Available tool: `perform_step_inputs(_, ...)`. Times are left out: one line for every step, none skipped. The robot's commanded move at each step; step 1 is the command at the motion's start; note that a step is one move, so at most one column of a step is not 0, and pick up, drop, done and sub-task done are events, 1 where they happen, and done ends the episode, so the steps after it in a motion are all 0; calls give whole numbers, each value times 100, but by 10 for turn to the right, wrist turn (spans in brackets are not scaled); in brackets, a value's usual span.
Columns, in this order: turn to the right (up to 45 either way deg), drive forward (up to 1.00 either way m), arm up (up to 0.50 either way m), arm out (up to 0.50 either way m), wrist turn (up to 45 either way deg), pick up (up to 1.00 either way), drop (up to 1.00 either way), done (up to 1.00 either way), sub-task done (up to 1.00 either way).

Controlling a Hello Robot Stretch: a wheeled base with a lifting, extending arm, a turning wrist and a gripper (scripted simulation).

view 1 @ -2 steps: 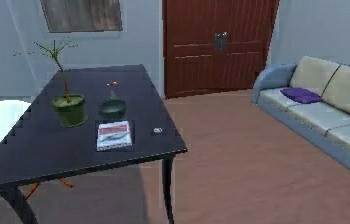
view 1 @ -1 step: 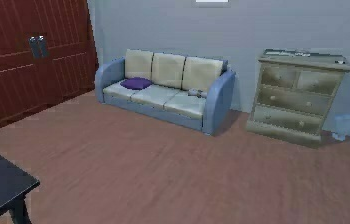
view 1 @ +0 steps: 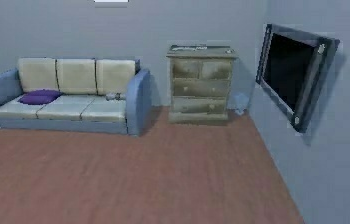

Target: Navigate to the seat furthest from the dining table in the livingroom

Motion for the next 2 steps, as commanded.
perform_step_inputs(0,25,0,0,0,0,0,0,0)
perform_step_inputs(-450,0,0,0,0,0,0,0,0)
